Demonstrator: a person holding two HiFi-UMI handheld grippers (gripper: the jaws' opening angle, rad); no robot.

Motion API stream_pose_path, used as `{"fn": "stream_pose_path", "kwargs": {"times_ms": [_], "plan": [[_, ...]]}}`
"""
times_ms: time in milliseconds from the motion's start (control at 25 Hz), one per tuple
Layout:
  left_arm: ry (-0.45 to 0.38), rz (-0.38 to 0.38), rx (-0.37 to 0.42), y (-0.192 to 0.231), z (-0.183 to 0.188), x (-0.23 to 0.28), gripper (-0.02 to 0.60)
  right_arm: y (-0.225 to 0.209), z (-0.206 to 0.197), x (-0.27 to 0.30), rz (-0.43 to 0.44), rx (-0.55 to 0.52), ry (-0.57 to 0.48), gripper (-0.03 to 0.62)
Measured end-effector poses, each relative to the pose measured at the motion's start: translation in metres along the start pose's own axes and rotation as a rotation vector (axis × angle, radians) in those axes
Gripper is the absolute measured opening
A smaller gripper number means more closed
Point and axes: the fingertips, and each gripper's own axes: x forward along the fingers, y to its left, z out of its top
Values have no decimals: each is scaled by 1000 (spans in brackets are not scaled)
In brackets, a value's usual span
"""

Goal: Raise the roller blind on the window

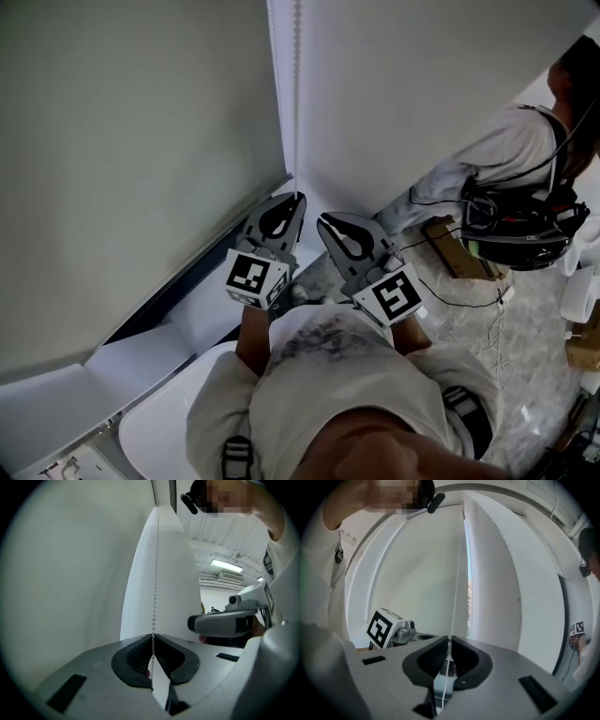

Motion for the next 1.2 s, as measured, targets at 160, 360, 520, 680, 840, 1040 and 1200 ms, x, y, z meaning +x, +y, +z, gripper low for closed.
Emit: {"fn": "stream_pose_path", "kwargs": {"times_ms": [160,360,520,680,840,1040,1200], "plan": [[30,19,11,-6,-12,-9,17,4,23,2,41,-11,-32,69],[19,30,14,-14,-12,-15,17,8,45,7,88,-12,-45,139],[18,33,3,-20,-12,-19,17,9,69,7,111,-23,-78,150],[20,32,-7,-24,-10,-21,17,6,91,8,119,-41,-107,160],[19,30,-11,-27,-11,-22,17,1,110,12,114,-58,-139,161],[19,29,-7,-31,-12,-22,17,-4,128,18,130,-64,-153,160],[20,26,-5,-34,-12,-24,17,-4,139,21,135,-49,-166,121]]}}
